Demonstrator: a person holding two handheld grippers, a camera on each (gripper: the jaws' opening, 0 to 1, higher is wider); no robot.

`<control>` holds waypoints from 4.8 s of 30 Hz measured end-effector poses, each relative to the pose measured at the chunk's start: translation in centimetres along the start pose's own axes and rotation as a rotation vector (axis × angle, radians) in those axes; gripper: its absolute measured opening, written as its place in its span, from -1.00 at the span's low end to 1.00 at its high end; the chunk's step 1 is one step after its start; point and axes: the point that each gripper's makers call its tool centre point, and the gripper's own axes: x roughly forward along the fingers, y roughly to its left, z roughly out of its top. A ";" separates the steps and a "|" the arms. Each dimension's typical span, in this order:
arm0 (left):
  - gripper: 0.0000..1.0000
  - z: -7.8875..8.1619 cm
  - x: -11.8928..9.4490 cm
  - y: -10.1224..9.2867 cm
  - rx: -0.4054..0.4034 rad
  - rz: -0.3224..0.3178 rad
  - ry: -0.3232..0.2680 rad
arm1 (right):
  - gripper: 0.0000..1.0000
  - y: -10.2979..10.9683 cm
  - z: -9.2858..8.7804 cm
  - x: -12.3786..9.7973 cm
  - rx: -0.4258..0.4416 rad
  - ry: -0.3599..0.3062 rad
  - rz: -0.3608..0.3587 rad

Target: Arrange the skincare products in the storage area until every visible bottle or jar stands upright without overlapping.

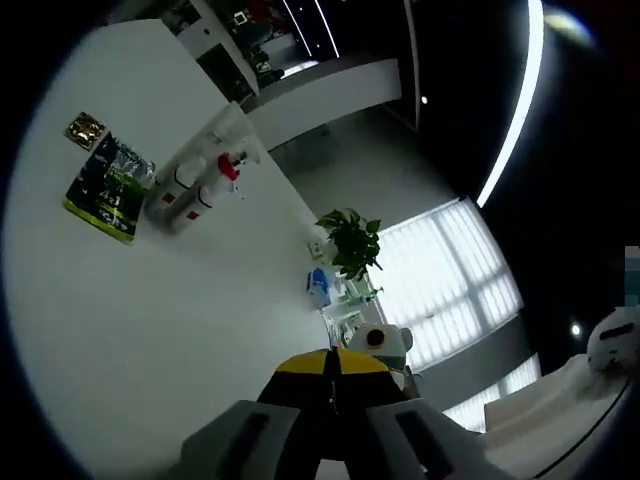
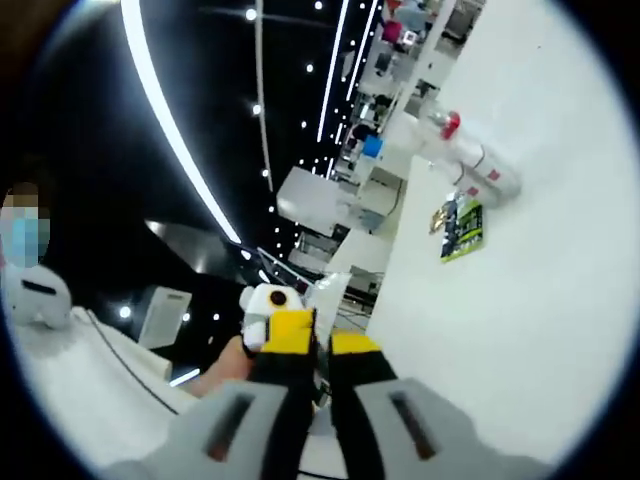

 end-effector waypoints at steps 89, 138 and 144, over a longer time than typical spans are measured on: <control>-0.98 16.2 -10.8 20.3 -0.123 0.461 -0.038 | -0.56 -6.3 2.1 -2.4 0.013 -0.052 -0.193; -0.89 17.5 -9.4 27.9 0.022 0.736 0.238 | -0.56 -9.8 2.5 -2.9 0.100 -0.065 -0.272; -0.88 17.4 -9.5 27.8 0.088 0.767 0.315 | -0.56 -9.9 2.4 -3.1 0.099 -0.062 -0.277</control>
